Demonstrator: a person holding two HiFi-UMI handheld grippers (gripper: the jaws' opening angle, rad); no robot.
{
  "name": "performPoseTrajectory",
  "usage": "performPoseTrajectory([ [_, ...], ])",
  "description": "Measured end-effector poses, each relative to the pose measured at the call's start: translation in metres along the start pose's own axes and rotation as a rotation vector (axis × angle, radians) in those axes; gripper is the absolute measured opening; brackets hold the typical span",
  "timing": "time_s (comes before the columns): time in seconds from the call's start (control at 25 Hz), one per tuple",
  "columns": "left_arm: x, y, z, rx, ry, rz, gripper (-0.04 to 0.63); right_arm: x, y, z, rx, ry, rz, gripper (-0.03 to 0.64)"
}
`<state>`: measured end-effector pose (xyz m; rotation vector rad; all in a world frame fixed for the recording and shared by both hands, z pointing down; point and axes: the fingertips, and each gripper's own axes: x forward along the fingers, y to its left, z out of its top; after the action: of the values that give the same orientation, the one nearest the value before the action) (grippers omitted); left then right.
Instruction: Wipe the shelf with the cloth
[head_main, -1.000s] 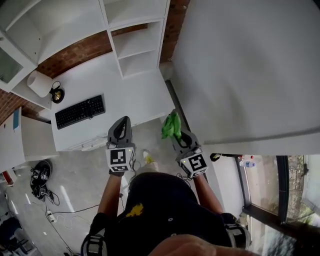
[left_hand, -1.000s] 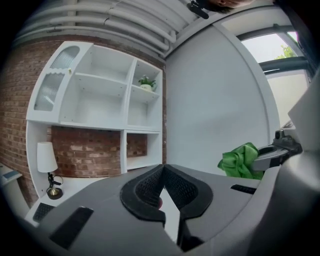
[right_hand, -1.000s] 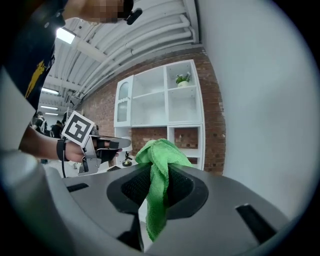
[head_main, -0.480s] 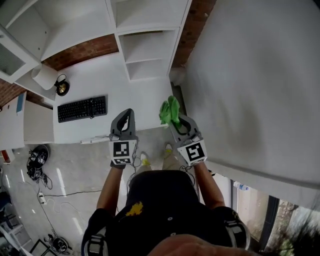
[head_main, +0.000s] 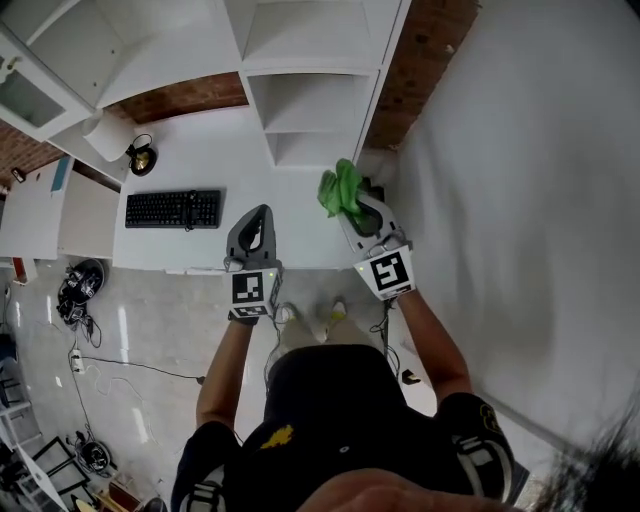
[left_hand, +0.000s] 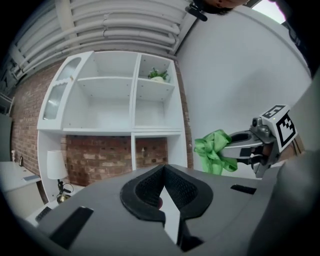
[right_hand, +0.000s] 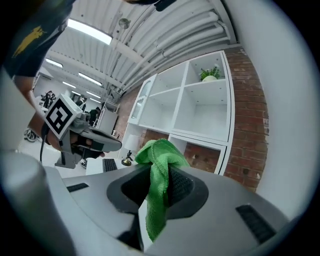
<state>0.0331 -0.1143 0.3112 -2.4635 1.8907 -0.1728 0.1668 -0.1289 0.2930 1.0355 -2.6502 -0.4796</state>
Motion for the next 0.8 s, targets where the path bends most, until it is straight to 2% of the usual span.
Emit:
performPoseTrajectory([
  [0.12, 0.015, 0.009, -0.011, 0.026, 0.007, -0.012, 0.018, 0.033, -0.007, -0.011, -0.063, 0.010, 0.011, 0.066],
  [0.28, 0.037, 0.027, -0.020, 0.086, -0.040, -0.018, 0.018, 0.085, -0.018, -0.027, -0.154, 0.041, 0.009, 0.066],
  [0.48, 0.059, 0.040, -0.041, 0.105, -0.092, -0.028, 0.018, 0.146, -0.030, -0.042, -0.268, 0.044, -0.029, 0.066],
  [0.64, 0.074, 0.046, -0.055, 0.107, -0.144, -0.043, 0.018, 0.198, -0.042, -0.046, -0.320, 0.079, 0.011, 0.066],
  [0.8, 0.087, 0.053, -0.071, 0.102, -0.161, -0.052, 0.018, 0.245, -0.066, -0.045, -0.419, 0.104, -0.030, 0.066],
])
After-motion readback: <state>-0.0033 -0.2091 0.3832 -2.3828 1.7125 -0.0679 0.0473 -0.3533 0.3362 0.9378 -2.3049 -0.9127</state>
